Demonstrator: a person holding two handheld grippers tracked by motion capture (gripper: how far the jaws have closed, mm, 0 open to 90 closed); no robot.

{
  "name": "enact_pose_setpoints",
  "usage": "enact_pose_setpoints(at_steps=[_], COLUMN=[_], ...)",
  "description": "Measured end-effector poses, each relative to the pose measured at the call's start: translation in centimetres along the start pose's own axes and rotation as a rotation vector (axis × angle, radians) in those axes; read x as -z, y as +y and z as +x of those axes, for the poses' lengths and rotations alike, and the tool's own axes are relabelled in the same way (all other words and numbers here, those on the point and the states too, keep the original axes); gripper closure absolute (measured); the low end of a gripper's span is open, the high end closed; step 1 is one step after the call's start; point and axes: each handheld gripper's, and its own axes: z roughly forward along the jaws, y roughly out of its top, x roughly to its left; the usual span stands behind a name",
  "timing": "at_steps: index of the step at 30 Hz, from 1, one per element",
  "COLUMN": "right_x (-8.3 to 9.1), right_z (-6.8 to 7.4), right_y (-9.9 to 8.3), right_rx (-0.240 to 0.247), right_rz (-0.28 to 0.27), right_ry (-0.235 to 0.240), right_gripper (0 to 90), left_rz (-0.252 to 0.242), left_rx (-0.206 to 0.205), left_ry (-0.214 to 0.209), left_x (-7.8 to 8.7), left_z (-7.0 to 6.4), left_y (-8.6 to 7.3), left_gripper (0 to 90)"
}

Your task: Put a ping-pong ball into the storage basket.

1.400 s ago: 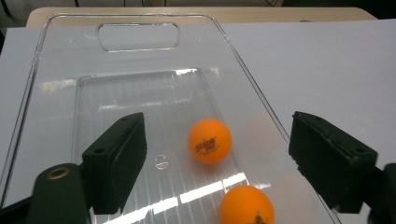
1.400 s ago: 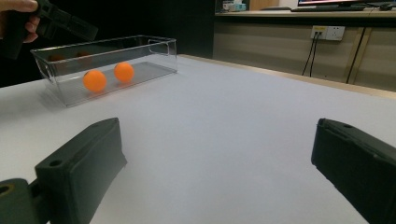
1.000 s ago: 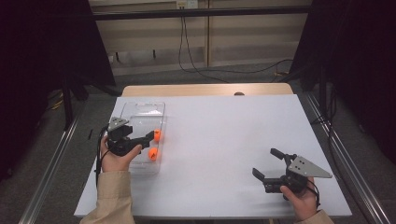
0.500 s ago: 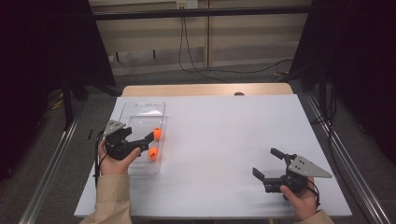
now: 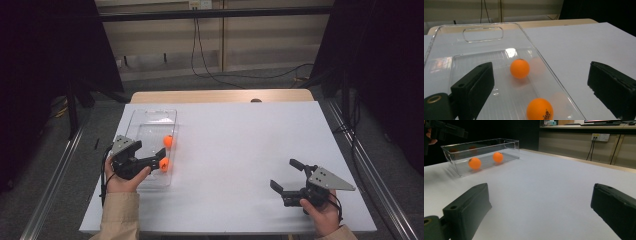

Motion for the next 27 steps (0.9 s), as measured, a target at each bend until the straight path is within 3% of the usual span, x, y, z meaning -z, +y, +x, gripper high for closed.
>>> enact_pose_setpoints(at_steps=[8,17,27], right_x=[0.0,0.0,0.0], right_z=[0.0,0.0,0.0], right_y=[0.0,0.0,0.0], right_rx=[0.001,0.002,0.003], right_rz=[0.001,0.0,0.001], right_ry=[0.001,-0.001,0.001], right_gripper=[1.8,1.8,1.8], left_rz=[-0.038,-0.044,-0.081], left_rx=[-0.022,-0.056,-0.051], left_ry=[-0.016,-0.018,-0.019], left_x=[0.3,0.6,1.0], left_z=[-0.4,-0.8,-1.0], left_y=[-0.4,-1.1,-1.9], left_gripper=[6.3,6.0,5.8])
